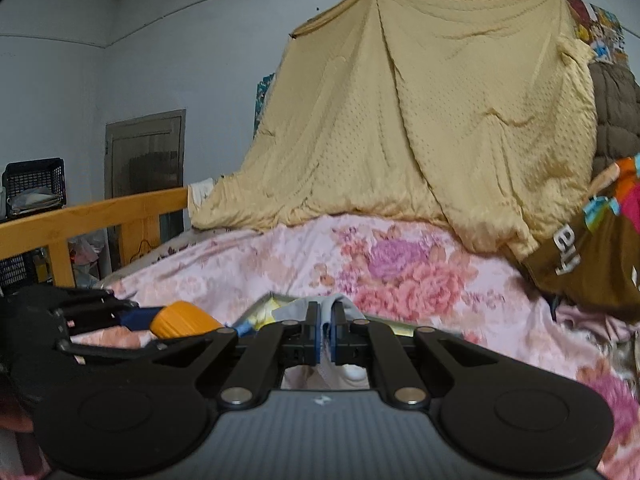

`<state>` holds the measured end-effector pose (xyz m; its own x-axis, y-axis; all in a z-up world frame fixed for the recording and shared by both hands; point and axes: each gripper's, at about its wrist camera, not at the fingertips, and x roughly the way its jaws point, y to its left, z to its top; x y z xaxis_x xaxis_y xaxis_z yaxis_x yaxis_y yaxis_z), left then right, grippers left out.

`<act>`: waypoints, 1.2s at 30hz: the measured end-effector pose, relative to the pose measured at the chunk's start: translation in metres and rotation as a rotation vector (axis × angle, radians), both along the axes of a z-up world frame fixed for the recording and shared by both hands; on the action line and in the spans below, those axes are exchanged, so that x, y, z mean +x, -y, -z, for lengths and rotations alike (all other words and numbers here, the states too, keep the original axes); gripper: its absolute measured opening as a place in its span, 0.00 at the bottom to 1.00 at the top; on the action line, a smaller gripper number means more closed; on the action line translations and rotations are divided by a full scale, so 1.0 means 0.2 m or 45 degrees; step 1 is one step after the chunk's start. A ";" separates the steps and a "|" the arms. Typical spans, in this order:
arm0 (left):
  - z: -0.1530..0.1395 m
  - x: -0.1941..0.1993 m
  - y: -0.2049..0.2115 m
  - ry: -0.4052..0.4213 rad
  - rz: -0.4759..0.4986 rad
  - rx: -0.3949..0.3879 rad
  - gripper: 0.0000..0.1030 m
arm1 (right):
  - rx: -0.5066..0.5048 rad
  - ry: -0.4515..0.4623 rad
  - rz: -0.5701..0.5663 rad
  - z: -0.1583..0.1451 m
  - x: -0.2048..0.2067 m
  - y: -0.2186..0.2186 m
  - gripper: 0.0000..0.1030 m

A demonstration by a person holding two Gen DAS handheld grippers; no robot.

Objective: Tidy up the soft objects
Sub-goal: 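Lift the orange piece and grey cloth and carry both over the tray, then lower both items into the tray and open both grippers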

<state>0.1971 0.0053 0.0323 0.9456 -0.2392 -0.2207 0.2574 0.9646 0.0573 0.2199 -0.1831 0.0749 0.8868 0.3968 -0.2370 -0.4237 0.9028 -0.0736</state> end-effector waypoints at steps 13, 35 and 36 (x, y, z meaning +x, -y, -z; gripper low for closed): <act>0.10 0.40 -0.18 -0.020 -0.004 -0.103 0.37 | 0.008 -0.097 0.036 0.02 0.39 -0.26 0.04; 0.32 0.60 -0.25 -0.269 0.008 -0.140 0.37 | -0.038 -0.328 0.107 0.29 0.64 -0.37 0.07; 0.32 0.59 -0.25 -0.272 0.005 -0.145 0.38 | -0.045 -0.330 0.108 0.29 0.64 -0.38 0.07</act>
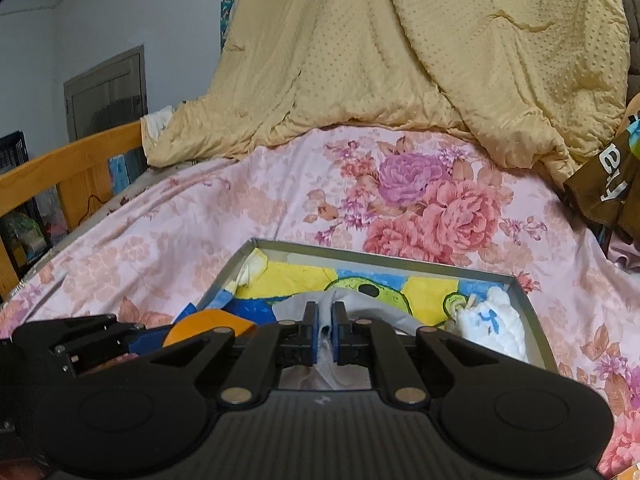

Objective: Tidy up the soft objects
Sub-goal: 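Lower both items into the tray and open both grippers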

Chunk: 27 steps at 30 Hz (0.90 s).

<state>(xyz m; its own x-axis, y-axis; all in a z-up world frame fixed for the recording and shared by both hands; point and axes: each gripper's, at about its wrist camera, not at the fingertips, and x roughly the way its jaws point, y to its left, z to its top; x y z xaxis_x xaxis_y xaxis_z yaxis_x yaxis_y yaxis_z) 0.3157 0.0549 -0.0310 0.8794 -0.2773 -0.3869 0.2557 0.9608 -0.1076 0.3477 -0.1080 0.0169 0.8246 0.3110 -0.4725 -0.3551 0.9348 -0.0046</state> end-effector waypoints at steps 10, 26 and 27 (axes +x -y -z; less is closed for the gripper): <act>0.00 -0.01 0.00 -0.030 -0.020 -0.003 0.51 | 0.023 0.003 0.019 0.02 -0.04 0.06 0.18; -0.12 -0.16 -0.01 0.076 -0.089 -0.005 0.75 | 0.050 0.046 0.040 -0.06 -0.18 0.18 0.53; -0.13 -0.17 -0.01 0.086 -0.096 -0.008 0.77 | 0.055 0.054 0.041 -0.07 -0.20 0.19 0.55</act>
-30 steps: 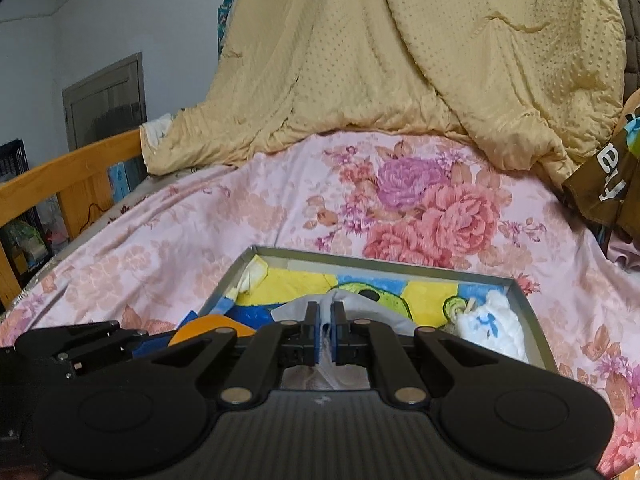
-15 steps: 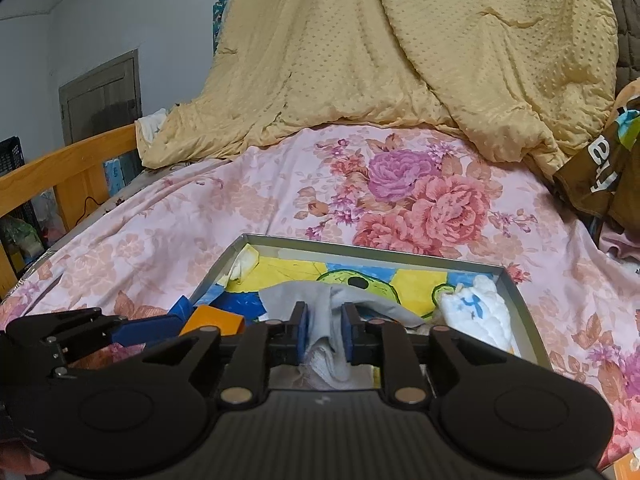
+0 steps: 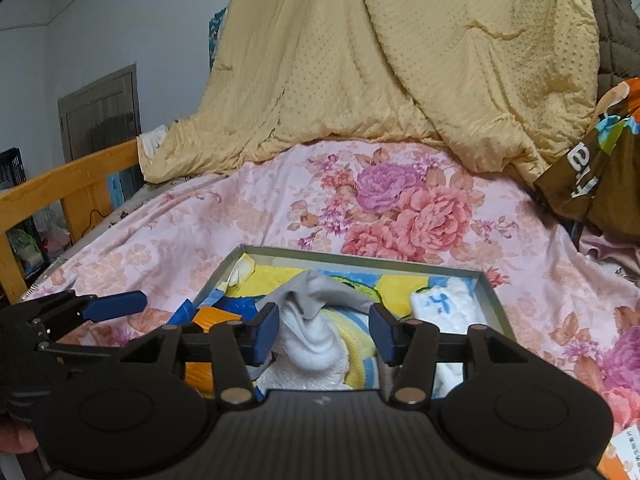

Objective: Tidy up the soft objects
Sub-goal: 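Lower both items into the tray and open both grippers, then raise both open tools away from the tray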

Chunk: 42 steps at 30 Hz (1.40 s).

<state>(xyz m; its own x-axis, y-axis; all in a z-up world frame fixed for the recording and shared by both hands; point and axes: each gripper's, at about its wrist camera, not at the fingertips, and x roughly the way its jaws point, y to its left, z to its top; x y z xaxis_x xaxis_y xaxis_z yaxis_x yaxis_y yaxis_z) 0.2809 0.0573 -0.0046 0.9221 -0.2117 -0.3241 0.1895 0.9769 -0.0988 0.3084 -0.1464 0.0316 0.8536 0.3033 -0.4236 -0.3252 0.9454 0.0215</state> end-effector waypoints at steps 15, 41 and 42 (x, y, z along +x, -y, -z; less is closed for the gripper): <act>-0.21 -0.35 0.05 0.127 -0.063 -0.010 0.96 | 0.044 0.110 0.016 -0.13 -0.35 0.21 0.83; -0.20 -0.90 0.24 0.088 -0.032 -0.011 0.99 | 0.057 0.226 0.061 -0.09 -0.98 0.47 0.99; -0.19 -0.92 0.25 0.083 -0.028 -0.010 0.99 | 0.059 0.224 0.059 -0.08 -1.01 0.49 1.00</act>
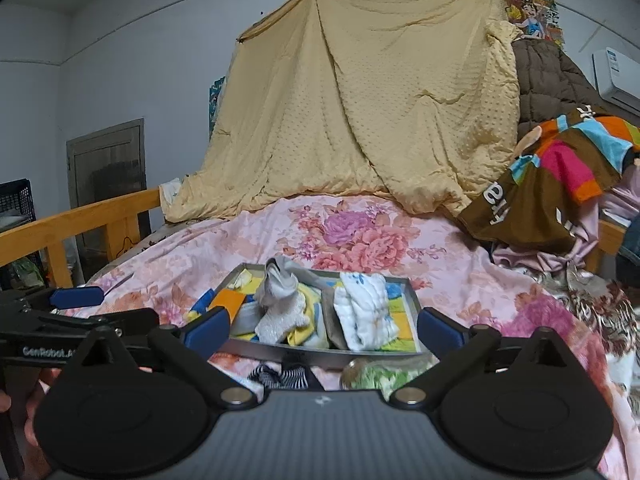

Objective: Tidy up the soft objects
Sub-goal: 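Raise both open tools away from the tray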

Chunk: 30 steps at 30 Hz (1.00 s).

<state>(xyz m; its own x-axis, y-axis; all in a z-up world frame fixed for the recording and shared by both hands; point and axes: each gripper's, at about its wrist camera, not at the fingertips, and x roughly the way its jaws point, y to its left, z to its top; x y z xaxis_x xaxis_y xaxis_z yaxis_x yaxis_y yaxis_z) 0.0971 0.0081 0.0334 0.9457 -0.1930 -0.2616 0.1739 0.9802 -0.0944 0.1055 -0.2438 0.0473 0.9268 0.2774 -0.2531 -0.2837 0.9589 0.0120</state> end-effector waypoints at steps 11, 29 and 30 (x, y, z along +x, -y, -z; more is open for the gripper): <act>0.08 -0.12 0.07 -0.084 0.065 -0.007 0.99 | 0.039 -0.082 0.077 0.11 -0.18 0.14 1.00; 0.16 -0.21 0.15 -0.161 0.134 0.042 0.99 | 0.064 -0.119 0.086 0.14 -0.29 0.15 1.00; 0.16 -0.21 0.15 -0.166 0.133 0.046 0.99 | 0.066 -0.125 0.086 0.14 -0.28 0.15 1.00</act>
<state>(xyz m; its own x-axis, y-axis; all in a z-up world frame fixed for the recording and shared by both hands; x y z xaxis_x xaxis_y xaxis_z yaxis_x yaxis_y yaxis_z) 0.0547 -0.0220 0.0011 0.8785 -0.2768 -0.3895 0.2637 0.9606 -0.0878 0.0490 -0.2730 0.0197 0.9153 0.2299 -0.3307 -0.2131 0.9732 0.0867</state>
